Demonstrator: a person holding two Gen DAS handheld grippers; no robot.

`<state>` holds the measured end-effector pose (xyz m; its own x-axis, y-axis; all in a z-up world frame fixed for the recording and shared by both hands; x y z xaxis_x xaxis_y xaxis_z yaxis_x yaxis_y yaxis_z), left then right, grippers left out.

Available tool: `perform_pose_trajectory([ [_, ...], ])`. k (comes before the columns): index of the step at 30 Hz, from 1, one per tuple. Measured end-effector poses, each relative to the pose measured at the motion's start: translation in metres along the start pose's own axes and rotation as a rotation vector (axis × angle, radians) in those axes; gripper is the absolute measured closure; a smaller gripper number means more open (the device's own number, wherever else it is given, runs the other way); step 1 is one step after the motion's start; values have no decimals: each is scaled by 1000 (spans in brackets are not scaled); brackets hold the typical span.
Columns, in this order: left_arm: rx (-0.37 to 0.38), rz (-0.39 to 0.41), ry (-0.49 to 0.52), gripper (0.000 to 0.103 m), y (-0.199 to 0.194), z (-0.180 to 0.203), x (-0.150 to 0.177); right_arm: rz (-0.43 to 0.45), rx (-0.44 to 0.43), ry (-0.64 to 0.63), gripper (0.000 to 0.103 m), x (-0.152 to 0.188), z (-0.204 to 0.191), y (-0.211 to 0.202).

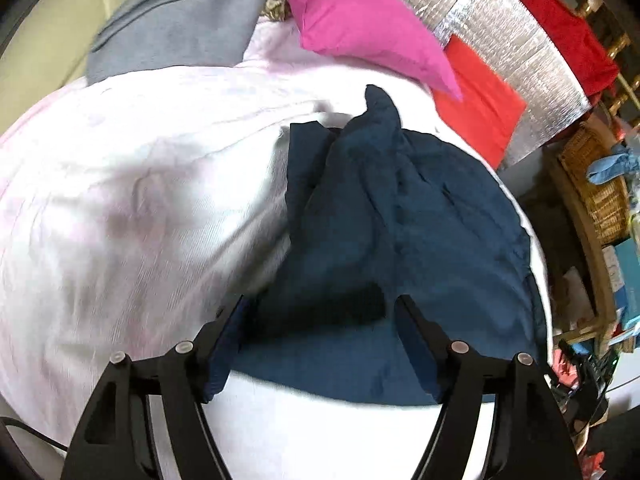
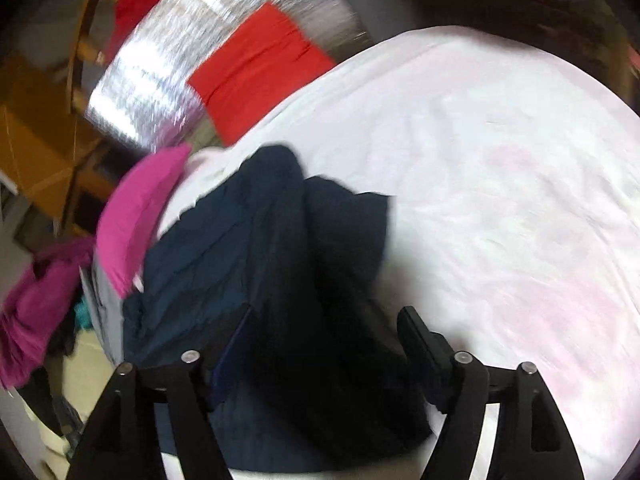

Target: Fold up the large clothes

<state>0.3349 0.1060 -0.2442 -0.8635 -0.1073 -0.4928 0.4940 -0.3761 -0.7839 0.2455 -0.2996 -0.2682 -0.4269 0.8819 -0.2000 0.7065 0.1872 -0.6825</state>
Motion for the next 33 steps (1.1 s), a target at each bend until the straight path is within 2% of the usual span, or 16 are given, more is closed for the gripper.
perform_pose_trajectory([
  [3, -24, 26, -63, 22, -10, 4, 19, -63, -80, 55, 23, 15, 15, -14],
  [5, 45, -3, -131, 21, -13, 3, 36, -129, -143, 89, 23, 31, 19, -14],
  [7, 110, -24, -193, 21, -13, 6, 50, -135, -156, 87, 21, 43, 17, -15],
  [8, 122, -37, -219, 21, -10, 6, 59, -137, -166, 90, 16, 47, 16, -16],
  [11, 149, -72, -241, 21, 0, 9, 64, -212, -240, 162, 16, 56, 16, -4],
  [13, 164, -58, -257, 21, 3, 7, 57, -206, -214, 176, 16, 60, 16, 1],
  [16, 141, -24, -314, 21, 11, -1, 47, -234, -209, 177, 16, 61, 9, 17],
  [19, 215, -36, -395, 21, 28, -6, 39, -215, -161, 164, 16, 62, 4, 32],
  [23, 293, -23, -504, 23, 47, -12, 37, -163, -181, 192, 16, 56, 3, 41],
  [24, 294, -8, -506, 29, 48, -12, 35, -145, -171, 186, 19, 55, 1, 42],
  [25, 289, 13, -501, 42, 46, -12, 32, -119, -146, 171, 24, 55, 0, 40],
  [26, 292, 27, -491, 50, 43, -10, 29, -85, -105, 142, 43, 53, -2, 37],
  [27, 297, 36, -487, 54, 42, -9, 27, -56, -90, 117, 57, 50, -4, 34],
  [30, 300, 66, -462, 59, 36, -5, 21, 47, -132, 56, 69, 44, -17, 15],
  [32, 265, 64, -424, 59, 39, -3, 16, 76, -90, -31, 70, 47, -28, 12],
  [33, 247, 50, -414, 59, 42, -3, 16, 51, -52, -40, 70, 49, -27, 19],
])
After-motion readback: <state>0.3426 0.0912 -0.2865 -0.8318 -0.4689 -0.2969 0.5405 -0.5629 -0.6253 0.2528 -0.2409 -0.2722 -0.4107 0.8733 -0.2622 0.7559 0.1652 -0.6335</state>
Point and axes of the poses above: each gripper's, at about its wrist camera, not at the fingertips, and y roughly the way its jaws point, z to its right, x to its underside, the point moved 2 cm from there along y, roughly the way its jaws point, and after that the axes turned 9 degrees about y, right-handed, at the moved point
